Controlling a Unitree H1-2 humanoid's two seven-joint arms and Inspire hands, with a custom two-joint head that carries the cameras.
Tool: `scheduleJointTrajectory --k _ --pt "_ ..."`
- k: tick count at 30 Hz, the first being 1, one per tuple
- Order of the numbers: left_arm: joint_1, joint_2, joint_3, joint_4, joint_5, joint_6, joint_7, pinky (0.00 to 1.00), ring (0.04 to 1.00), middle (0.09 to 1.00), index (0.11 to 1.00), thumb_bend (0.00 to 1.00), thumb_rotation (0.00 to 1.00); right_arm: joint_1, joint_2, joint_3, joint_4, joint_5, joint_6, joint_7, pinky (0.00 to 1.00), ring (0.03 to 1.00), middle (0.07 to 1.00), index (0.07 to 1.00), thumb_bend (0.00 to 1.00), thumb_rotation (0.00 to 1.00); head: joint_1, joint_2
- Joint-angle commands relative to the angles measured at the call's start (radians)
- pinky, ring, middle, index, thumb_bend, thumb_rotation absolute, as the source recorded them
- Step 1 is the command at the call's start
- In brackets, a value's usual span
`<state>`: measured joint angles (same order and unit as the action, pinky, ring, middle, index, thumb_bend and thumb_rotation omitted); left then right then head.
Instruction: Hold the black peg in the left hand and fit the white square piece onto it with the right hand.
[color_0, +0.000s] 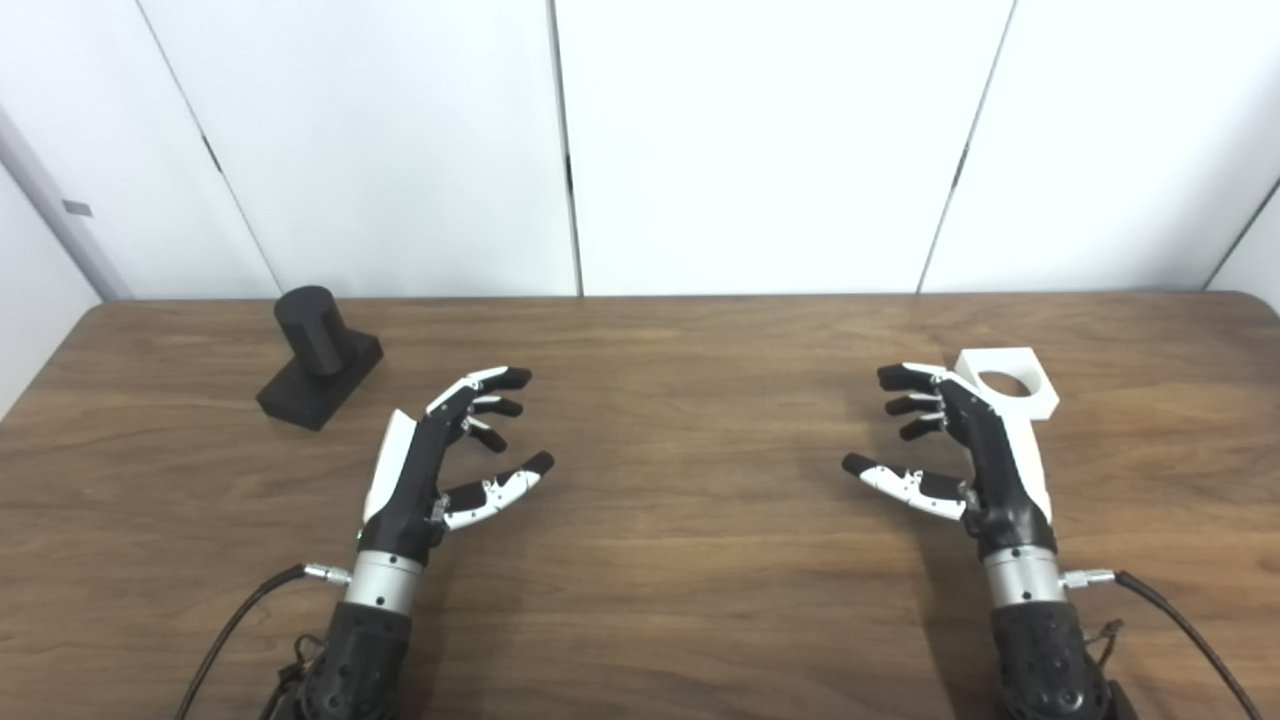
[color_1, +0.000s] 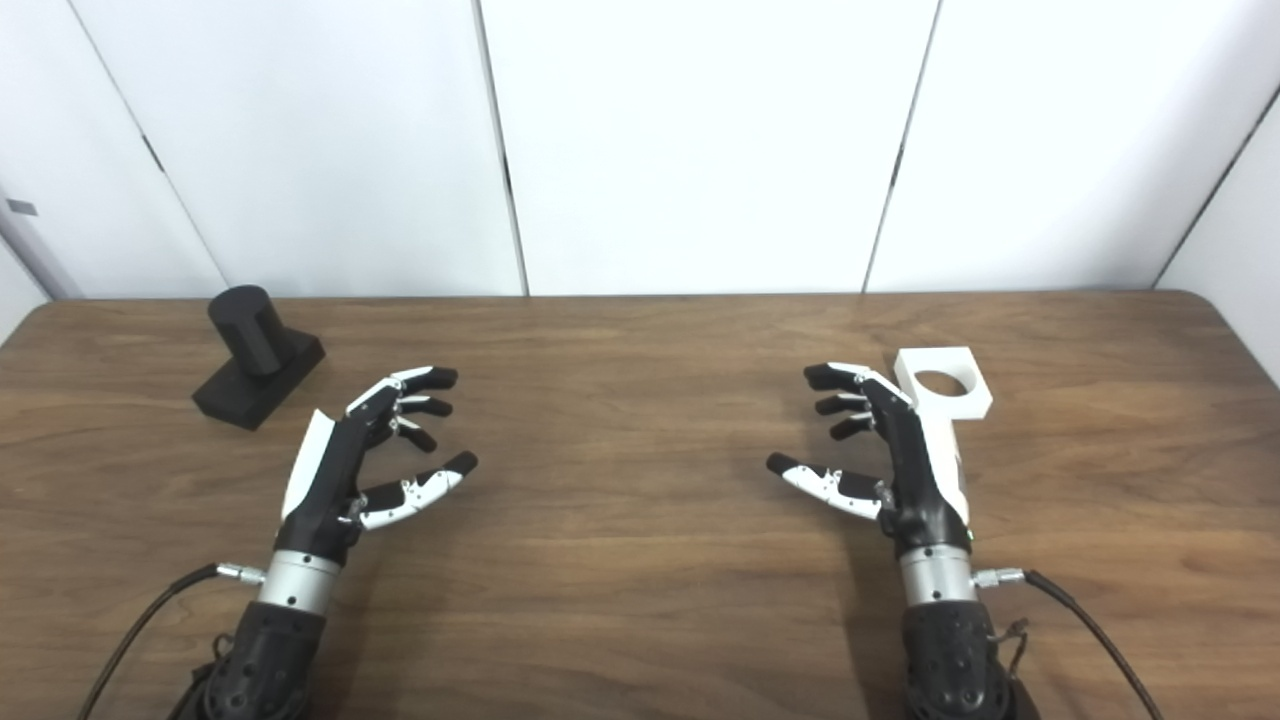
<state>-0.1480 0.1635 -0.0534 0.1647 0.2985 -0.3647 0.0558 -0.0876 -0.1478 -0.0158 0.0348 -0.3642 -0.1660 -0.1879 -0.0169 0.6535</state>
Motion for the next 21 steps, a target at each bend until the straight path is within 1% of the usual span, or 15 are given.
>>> scheduleJointTrajectory --k 1,2,7,9,10,11,12,14,15,16,17,21 --pt "-0.006 0.001 -0.002 0.011 0.002 -0.028 0.012 0.52 0.692 0.781 0.750 0.61 0.06 -0.023 -0.006 -0.007 -0.023 0.001 -0.029 -0.012 0.52 0.638 0.700 0.680 0.57 0.00 -0.001 0.000" --pt "-0.006 0.000 -0.002 0.013 -0.001 -0.029 0.012 0.52 0.691 0.780 0.749 0.61 0.06 -0.025 -0.008 -0.006 -0.018 0.000 -0.040 -0.015 0.52 0.638 0.699 0.680 0.57 0.00 -0.001 0.000" --pt "-0.008 0.001 -0.002 0.018 -0.001 -0.032 0.014 0.51 0.691 0.776 0.743 0.62 0.06 -0.026 -0.008 -0.005 -0.015 -0.001 -0.036 -0.014 0.51 0.630 0.696 0.679 0.57 0.00 0.001 -0.001" --pt "-0.008 -0.001 -0.001 0.017 0.002 -0.029 0.017 0.51 0.691 0.773 0.739 0.62 0.06 -0.026 -0.009 -0.006 -0.015 0.001 -0.035 -0.013 0.52 0.634 0.697 0.679 0.57 0.00 0.015 -0.005" --pt "-0.008 -0.003 -0.002 0.015 0.009 -0.025 0.019 0.51 0.690 0.771 0.737 0.62 0.07 -0.026 -0.010 -0.006 -0.013 0.003 -0.036 -0.013 0.52 0.633 0.696 0.678 0.57 0.00 0.042 -0.011" --pt "-0.009 -0.005 -0.004 0.014 0.016 -0.023 0.022 0.50 0.689 0.770 0.736 0.62 0.07 -0.026 -0.012 -0.007 -0.011 0.003 -0.038 -0.013 0.52 0.632 0.695 0.679 0.57 0.00 0.049 -0.012" --pt "-0.010 -0.007 -0.006 0.016 0.022 -0.024 0.025 0.50 0.687 0.768 0.735 0.62 0.07 -0.027 -0.015 -0.008 -0.008 0.001 -0.043 -0.015 0.52 0.632 0.695 0.680 0.57 0.00 0.081 -0.017" --pt "-0.014 -0.009 -0.015 0.024 0.037 -0.039 0.031 0.50 0.680 0.762 0.733 0.61 0.06 -0.025 -0.025 -0.008 -0.006 -0.002 -0.054 -0.015 0.50 0.625 0.690 0.678 0.56 0.00 0.125 -0.026" --pt "-0.015 -0.013 -0.020 0.027 0.041 -0.042 0.034 0.49 0.676 0.760 0.733 0.61 0.05 -0.024 -0.031 -0.010 -0.005 0.002 -0.057 -0.012 0.50 0.621 0.690 0.679 0.55 0.00 0.172 -0.037" --pt "-0.016 -0.016 -0.023 0.028 0.044 -0.043 0.036 0.50 0.672 0.757 0.731 0.60 0.05 -0.023 -0.034 -0.011 -0.004 0.006 -0.059 -0.009 0.50 0.622 0.691 0.681 0.55 0.00 0.172 -0.037" --pt "-0.016 -0.024 -0.026 0.029 0.046 -0.039 0.038 0.50 0.671 0.756 0.731 0.60 0.05 -0.021 -0.039 -0.015 0.000 0.022 -0.068 -0.004 0.50 0.622 0.691 0.682 0.54 0.00 0.214 -0.049" --pt "-0.020 -0.055 -0.037 0.050 0.072 -0.045 0.072 0.48 0.656 0.746 0.722 0.62 0.05 -0.021 -0.058 -0.027 0.017 0.060 -0.089 0.005 0.51 0.626 0.696 0.678 0.55 0.00 0.289 -0.077"
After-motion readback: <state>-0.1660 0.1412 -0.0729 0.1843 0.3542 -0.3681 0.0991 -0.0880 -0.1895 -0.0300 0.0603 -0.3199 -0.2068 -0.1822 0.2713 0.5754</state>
